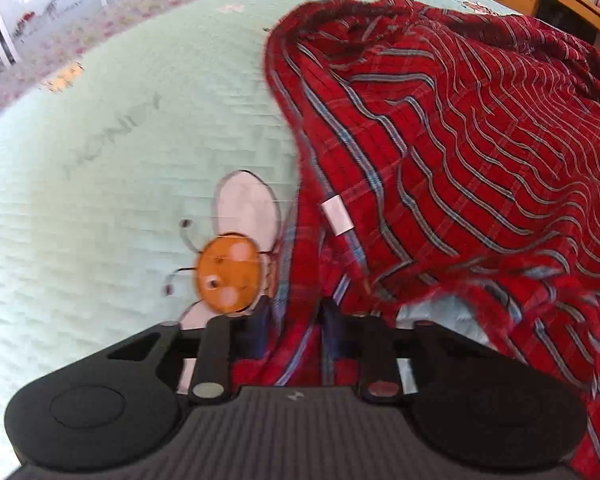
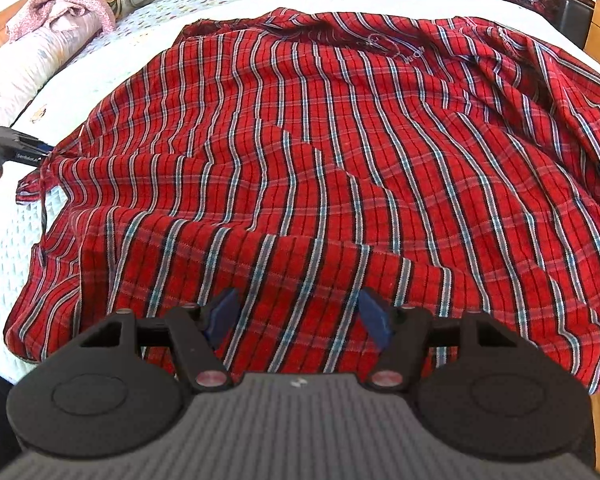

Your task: Fold clothes

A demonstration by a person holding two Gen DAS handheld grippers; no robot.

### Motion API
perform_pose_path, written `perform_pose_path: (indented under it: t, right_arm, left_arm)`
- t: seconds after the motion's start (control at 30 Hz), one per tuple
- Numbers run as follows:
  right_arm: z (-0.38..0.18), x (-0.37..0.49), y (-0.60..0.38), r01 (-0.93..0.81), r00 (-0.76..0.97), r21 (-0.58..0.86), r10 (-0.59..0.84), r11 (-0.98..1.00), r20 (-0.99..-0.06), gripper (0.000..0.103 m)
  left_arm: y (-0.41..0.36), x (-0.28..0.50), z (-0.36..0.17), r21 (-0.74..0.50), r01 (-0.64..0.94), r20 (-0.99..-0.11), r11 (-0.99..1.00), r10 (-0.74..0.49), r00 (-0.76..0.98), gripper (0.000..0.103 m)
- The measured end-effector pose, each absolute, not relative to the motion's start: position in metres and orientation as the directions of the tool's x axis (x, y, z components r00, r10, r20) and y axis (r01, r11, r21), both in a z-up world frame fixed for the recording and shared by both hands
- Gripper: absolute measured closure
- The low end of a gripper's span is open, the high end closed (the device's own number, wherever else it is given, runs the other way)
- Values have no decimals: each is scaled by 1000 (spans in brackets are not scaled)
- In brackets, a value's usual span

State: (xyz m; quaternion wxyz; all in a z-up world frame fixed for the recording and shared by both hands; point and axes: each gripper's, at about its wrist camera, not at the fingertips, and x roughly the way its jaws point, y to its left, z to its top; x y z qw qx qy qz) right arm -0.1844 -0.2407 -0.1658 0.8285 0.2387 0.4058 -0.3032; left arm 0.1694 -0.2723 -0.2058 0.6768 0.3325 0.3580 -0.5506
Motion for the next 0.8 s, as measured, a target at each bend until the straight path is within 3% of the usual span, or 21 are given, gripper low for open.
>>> perform_pose_path:
  t: [0.1,0.2,0.37,0.63,0.8]
  right_arm:
    - [-167,-183,-239,694,488,149,-308,704,-817,35]
    - [-168,-182,-237,690,491,150,-305,708,-816,35]
    - [-161,-184,-237,684,507,156,-310,713,-805,35]
    - [-152,-190,-246,684,548,197,-317,703,-774,35]
    - [-133,-195,-254,657,618,247,-322,712,-717,35]
  left_arm:
    - [-263,176,-203,86,967,-844,239,-499,199,94]
    - [-257,177,-202,143,940,-825,311,-487,287,95]
    - [-233,182,-170,235,832,-720,502,-485,496,96]
    - [-158,234,-100,337,570,-570,750,-320,757,90]
    - [-169,224,-104,353,592,-636,725,-278,720,86]
